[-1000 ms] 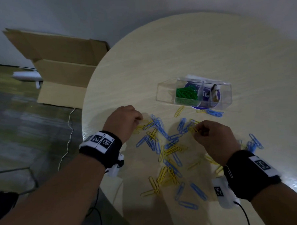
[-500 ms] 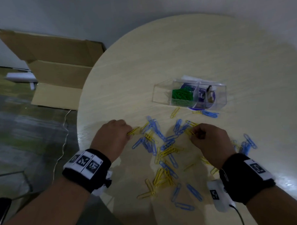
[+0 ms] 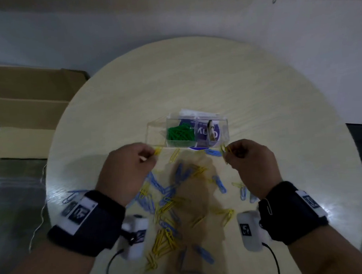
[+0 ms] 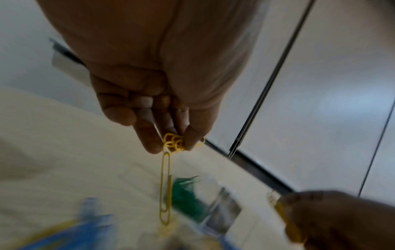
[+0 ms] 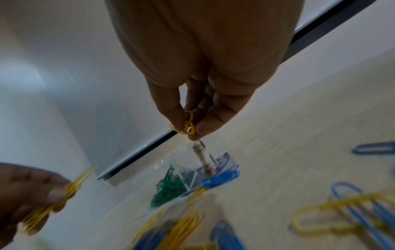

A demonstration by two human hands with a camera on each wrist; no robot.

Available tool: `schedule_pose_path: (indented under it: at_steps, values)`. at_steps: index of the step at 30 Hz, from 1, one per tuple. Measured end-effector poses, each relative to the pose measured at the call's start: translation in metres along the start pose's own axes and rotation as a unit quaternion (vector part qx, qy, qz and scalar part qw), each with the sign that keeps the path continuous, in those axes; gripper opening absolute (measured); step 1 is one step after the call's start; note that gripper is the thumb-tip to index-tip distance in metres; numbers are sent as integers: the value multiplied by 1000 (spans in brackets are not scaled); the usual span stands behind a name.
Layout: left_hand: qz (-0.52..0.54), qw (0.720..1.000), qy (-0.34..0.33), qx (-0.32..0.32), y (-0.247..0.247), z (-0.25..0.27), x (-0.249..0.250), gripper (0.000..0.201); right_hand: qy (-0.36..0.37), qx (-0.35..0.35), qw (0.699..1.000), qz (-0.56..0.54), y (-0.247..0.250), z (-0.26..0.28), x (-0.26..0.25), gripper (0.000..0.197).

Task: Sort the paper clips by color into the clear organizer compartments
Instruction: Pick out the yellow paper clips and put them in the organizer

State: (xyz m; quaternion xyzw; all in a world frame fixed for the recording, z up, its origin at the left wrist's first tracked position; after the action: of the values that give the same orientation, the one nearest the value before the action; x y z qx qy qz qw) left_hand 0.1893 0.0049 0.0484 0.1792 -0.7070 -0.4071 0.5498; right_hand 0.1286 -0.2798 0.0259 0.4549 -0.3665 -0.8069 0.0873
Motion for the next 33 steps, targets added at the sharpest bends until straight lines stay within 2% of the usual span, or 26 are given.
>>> schedule_pose_path:
  at_steps: [4,6,10,14,16,19,22,27,30,33]
  values:
    - [111,994,8,11,-33,-52,38,9,-9,17,1000,-7,19,-10,2,9]
    - [130,991,5,16,-48,-70,50,9,-11,19,1000,-18,25,-12,3,10]
    - [109,994,3,14,-73,-91,57,9,-21,22,999,-29,31,-12,9,8]
    - [63,998,4,-22,-88,-102,58,11,-24,16,999,-30,30,-13,10,7]
    - [68,998,2,-4,-87,-106,56,17,-19,18,999,-24,29,-16,8,6]
    - [82,996,2,40,-70,-98,53,26,-5,8,1000,0,22,-20,-2,7]
    - [61,995,-24,71,-51,-78,52,19,8,6,1000,11,12,-29,-19,7]
    - [51,995,-8,84,-37,-31,31,13,24,-5,999,36,-9,-49,-55,5]
    - [71,994,14,86,-35,-4,20,10,37,-15,997,71,-18,-52,-69,16]
    - [71,993,38,81,-32,18,5,9,25,25,998,43,-8,-41,-60,16]
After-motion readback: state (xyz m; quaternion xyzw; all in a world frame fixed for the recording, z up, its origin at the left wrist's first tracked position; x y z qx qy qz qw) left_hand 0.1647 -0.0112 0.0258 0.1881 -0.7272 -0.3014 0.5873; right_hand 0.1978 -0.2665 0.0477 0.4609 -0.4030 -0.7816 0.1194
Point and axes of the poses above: each hand's wrist, its own z-axis away from the middle knuckle, its own y-axis out of the back of the hand, x = y × z, the point moved 7 cm from there along -z, towards the middle knuckle, and after that the axes turned 15 degrees about -y, right-handed, at the moved point
